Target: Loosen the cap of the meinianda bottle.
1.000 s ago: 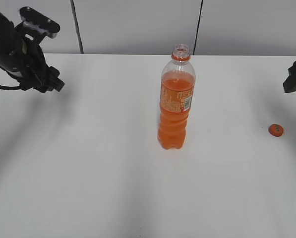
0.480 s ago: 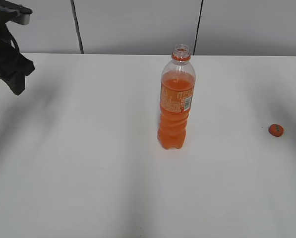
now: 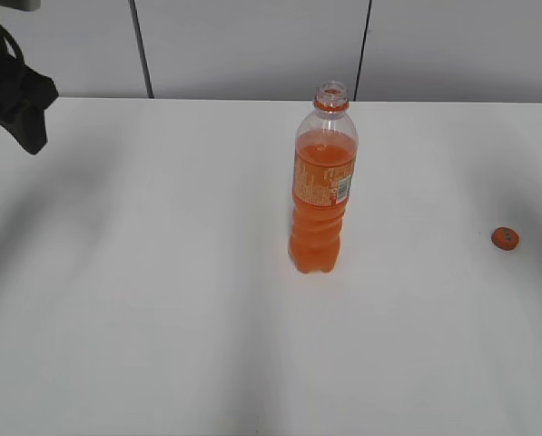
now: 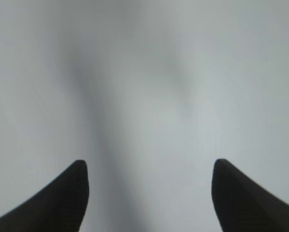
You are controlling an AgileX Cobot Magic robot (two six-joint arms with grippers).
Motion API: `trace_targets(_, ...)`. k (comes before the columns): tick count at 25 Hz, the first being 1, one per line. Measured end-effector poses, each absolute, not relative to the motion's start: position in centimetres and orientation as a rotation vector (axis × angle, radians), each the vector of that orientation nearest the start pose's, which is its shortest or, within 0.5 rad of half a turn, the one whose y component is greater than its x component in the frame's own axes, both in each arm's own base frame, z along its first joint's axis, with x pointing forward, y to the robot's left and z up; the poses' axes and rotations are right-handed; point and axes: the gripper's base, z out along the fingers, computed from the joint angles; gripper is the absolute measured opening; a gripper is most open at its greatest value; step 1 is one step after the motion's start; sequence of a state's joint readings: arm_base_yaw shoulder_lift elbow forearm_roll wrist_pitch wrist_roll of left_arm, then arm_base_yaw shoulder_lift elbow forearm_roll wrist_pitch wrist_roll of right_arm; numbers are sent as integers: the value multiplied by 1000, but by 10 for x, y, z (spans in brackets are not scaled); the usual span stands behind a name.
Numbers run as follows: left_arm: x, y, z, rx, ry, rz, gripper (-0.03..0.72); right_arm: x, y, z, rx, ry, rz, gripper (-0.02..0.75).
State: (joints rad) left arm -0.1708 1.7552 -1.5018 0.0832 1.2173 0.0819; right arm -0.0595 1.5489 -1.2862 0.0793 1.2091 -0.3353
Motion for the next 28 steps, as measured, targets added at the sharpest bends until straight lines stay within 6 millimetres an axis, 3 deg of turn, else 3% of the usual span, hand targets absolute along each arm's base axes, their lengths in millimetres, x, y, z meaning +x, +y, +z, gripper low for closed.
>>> trace_targets(5, 334, -47, 298, 386, 2897, 106, 484, 278, -10, 313, -369, 2860, 41, 512)
trace_targets(11, 295, -41, 284, 390, 2972, 96, 484, 230, -7, 315, -368, 2840, 35, 512)
trace_targets(18, 244, -36, 283, 372, 2925, 41, 484, 177, -4, 302, -363, 2810, 26, 512)
trace_targets(28, 166, -26, 275, 292, 2824, -8, 484, 122, 0, 270, -332, 2788, 25, 512)
